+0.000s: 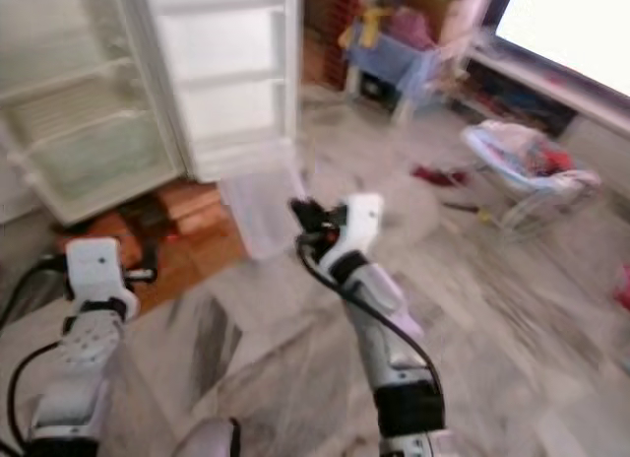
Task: Restocking fridge
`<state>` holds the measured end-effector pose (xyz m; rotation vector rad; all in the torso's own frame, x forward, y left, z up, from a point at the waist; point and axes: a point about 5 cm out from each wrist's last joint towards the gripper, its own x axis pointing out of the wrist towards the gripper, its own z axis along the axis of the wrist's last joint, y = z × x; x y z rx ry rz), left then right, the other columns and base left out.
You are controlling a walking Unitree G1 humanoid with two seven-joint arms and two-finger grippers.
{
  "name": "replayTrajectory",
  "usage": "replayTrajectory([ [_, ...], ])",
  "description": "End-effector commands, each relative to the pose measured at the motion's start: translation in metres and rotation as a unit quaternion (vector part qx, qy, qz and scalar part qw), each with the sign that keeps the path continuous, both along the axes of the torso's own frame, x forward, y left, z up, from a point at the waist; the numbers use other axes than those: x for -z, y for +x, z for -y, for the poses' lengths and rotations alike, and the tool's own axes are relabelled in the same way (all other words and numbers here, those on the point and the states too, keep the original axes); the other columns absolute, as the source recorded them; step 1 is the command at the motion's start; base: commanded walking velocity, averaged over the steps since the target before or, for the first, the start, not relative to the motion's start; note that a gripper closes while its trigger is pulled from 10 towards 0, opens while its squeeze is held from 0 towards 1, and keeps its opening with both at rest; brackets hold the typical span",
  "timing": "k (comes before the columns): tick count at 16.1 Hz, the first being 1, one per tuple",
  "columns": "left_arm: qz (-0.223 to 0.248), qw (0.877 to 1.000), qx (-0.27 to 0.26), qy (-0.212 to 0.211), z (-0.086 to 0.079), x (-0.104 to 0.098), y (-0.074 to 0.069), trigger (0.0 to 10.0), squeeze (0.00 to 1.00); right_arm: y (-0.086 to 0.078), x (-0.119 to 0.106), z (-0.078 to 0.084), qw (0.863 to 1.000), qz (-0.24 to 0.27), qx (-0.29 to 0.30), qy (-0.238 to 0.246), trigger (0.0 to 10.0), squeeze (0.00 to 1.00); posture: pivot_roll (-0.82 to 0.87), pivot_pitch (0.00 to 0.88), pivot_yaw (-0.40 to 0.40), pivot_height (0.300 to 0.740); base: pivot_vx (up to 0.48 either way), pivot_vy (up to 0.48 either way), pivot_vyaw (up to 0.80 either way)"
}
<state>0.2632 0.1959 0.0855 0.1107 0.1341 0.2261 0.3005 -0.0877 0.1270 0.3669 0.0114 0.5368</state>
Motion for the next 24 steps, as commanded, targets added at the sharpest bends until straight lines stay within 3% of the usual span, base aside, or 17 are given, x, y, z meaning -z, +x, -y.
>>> replayTrajectory([
  [1,0.006,1.0,0.011,0.003,0.007,-0.001,0.001,10.0,0.0,0.0,0.001,0.009,1.0,0.001,0.011,-0.003,10.0,0.0,0.14,0.099,-0.083,0.74,0.0,0.48,0.79],
  [2,0.01,1.0,-0.001,0.025,0.005,-0.002,0.003,10.0,0.0,0.0,0.002,0.008,1.0,0.0,0.008,-0.001,10.0,0.0,0.13,0.092,-0.082,0.74,0.0,0.48,0.79],
  [6,0.014,0.999,0.016,0.032,0.01,-0.004,0.004,10.0,0.0,0.003,0.0,0.008,1.0,0.005,0.004,-0.002,10.0,0.0,0.13,0.094,-0.08,0.74,0.0,0.48,0.69],
  [9,0.012,1.0,0.017,0.022,0.012,-0.003,0.002,10.0,0.0,0.005,0.001,0.013,1.0,-0.003,0.013,0.004,10.0,0.0,0.13,0.096,-0.079,0.74,0.0,0.45,0.0],
  [13,0.013,0.999,0.014,0.049,0.01,-0.004,0.003,10.0,0.0,0.005,0.0,0.01,1.0,0.0,0.008,0.006,10.0,0.0,0.14,0.104,-0.079,0.74,0.0,0.443,0.0],
  [24,0.005,0.998,-0.012,0.064,-0.004,-0.004,0.005,10.0,0.0,0.008,-0.004,0.008,1.0,0.022,-0.001,-0.005,10.0,0.0,0.14,0.101,-0.075,0.74,0.452,0.06,0.0],
])
